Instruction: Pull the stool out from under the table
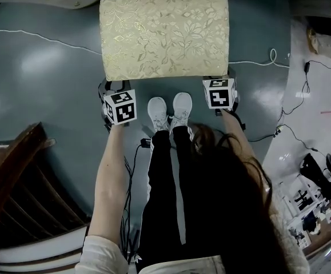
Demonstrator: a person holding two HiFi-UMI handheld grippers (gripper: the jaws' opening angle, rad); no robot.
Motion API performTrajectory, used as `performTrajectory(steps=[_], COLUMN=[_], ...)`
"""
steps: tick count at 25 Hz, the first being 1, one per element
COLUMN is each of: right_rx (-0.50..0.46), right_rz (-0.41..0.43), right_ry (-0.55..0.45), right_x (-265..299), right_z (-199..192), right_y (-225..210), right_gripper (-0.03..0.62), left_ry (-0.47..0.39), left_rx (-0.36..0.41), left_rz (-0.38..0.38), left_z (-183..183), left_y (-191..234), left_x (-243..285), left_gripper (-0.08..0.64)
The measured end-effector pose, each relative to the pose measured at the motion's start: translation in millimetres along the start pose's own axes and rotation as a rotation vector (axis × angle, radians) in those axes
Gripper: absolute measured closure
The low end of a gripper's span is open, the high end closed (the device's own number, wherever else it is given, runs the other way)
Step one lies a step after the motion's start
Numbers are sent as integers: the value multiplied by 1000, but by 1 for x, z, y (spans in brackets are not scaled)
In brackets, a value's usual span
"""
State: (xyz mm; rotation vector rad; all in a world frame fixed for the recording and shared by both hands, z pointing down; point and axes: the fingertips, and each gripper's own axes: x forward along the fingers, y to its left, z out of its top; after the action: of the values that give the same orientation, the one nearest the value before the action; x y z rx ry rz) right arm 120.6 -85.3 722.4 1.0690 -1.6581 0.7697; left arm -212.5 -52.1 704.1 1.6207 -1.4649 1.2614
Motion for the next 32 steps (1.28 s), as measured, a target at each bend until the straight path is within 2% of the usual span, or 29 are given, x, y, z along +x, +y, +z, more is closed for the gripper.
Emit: performTrajectory(steps=[6, 11, 14, 21, 23, 25, 29, 32], right_rx=[1, 8, 15, 23, 71, 121, 187, 235], right_rz=[23, 34, 34, 65, 64, 47, 10, -11], right_ry=[14, 25, 22, 57, 49, 1, -114, -216], right_x=[-3, -19, -35, -112, -144, -185, -276, -349], right_z=[-4, -4, 3, 20, 37, 64, 117, 149], right_y=[0, 0, -4, -3, -6, -11, -20, -29], right_gripper=[328, 296, 290, 290, 290, 290, 291, 291], left_ry=[18, 14, 23, 50, 51, 17, -140, -266], left_rx=[16, -93, -105, -110, -125, -131, -134, -154], left_rz=[-13, -3, -6, -4, -2, 1, -1, -50], left_z=[0, 7, 12, 31, 49, 77, 153, 213], left_y=[-2, -2, -4, 0, 4, 9, 16, -1], left_x=[-4, -17, -29, -110, -134, -164, -248, -324], left_gripper=[348, 347, 344, 344, 344, 344, 344, 344])
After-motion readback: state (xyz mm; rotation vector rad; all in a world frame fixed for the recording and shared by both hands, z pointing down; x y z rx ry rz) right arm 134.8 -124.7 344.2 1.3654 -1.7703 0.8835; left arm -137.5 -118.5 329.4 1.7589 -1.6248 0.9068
